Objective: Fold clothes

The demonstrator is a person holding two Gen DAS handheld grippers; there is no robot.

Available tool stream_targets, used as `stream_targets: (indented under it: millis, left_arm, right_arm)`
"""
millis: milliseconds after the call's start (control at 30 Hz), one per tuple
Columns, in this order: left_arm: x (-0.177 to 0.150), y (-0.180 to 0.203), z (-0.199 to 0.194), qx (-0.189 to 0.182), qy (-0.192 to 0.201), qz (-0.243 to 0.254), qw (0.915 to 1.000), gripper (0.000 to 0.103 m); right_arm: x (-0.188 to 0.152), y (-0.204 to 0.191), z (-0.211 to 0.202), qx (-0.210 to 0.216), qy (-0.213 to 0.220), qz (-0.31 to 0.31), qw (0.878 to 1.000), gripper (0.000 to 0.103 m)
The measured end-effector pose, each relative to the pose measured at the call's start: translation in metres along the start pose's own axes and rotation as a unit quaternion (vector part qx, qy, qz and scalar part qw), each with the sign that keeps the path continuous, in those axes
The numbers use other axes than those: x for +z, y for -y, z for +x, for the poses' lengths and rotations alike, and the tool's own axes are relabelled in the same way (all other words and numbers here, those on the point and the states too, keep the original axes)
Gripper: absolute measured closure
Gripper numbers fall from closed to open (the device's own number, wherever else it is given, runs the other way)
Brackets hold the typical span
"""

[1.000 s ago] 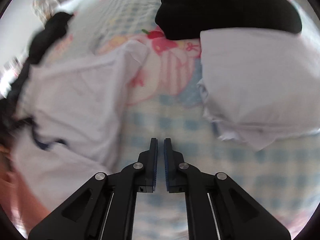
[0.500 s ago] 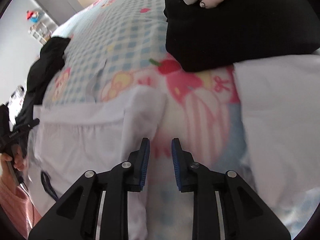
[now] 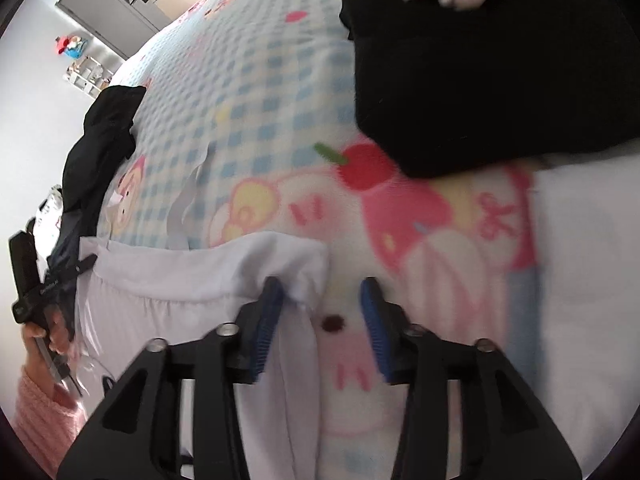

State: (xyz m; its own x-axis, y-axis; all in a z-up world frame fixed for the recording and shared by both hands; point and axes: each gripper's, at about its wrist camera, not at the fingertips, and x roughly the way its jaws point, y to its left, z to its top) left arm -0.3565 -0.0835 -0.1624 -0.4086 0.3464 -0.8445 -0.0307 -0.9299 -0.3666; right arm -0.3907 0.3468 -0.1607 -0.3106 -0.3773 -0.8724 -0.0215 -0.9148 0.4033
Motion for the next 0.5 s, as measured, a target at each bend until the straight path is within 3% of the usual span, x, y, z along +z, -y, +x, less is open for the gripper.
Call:
stream_targets:
  millis: [33, 67, 100, 133, 300, 400, 500]
  left_arm:
    - [-0.001, 0.002, 0.001, 0.005, 0.004, 0.006, 1.0000, 0.069]
    - [-0.002, 0.006, 0.001, 0.018, 0.009, 0.017, 0.9996, 0.089]
    - [-0.002, 0.011, -0.001, 0.036, 0.016, 0.035, 0.9986, 0.096]
    - [0.000, 0.015, -0.005, 0.048, 0.026, 0.045, 0.9975, 0.096]
    - [0.016, 0.016, -0.024, 0.065, 0.067, 0.057, 0.9940, 0.096]
    - [0.020, 0.013, 0.000, 0.070, 0.036, 0.057, 0.9953, 0.095]
    - [0.017, 0.001, 0.031, 0.057, -0.007, 0.030, 0.9979, 0.085]
  right_arm:
    - [0.001, 0.000, 0.001, 0.009, 0.001, 0.011, 1.000, 0.054]
    - [0.003, 0.000, 0.003, 0.018, 0.003, 0.022, 1.000, 0.056]
    - [0.003, -0.004, 0.002, 0.026, 0.006, 0.009, 1.000, 0.079]
    - [0.002, -0.008, 0.001, 0.020, 0.006, -0.007, 1.000, 0.096]
    - [-0.003, -0.037, -0.019, -0.075, 0.041, -0.112, 0.990, 0.099]
    - [0.001, -0.035, -0.020, -0.104, 0.056, -0.121, 0.986, 0.099]
    - [0.005, -0.032, -0.021, -0.132, 0.071, -0.129, 0.980, 0.099]
